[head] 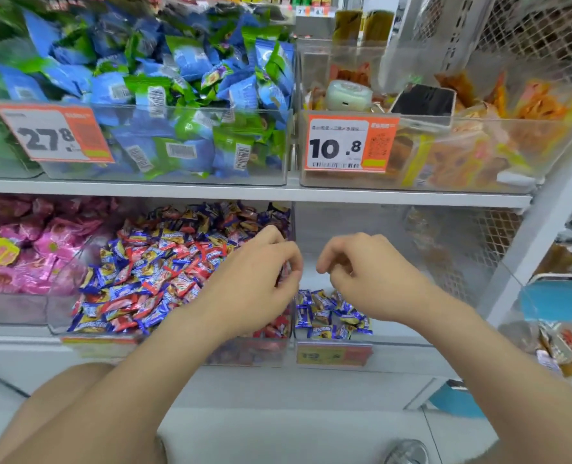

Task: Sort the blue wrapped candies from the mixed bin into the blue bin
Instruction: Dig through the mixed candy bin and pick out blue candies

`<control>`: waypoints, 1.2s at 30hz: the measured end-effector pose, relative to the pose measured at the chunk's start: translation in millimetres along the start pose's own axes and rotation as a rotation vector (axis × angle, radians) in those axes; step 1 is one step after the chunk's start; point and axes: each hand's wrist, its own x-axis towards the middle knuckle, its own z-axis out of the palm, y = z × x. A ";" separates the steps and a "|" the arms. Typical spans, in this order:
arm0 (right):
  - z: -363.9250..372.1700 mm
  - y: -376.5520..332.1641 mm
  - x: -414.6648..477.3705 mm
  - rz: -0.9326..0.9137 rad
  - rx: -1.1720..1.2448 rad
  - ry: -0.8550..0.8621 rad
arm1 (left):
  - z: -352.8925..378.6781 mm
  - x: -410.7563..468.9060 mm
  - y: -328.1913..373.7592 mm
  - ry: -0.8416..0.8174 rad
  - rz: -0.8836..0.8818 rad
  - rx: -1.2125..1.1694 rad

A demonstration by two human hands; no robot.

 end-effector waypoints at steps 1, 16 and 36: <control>4.6 -16.0 1.2 -0.052 0.034 0.036 | -8.7 -6.4 -7.1 -0.036 -0.026 0.010; 71.3 -112.3 61.8 -0.348 -0.357 -0.207 | -84.8 -75.4 -113.1 -0.340 -0.394 0.233; 78.8 -81.9 66.3 -0.265 -0.237 -0.124 | -73.7 -65.1 -119.9 -0.188 -0.267 0.032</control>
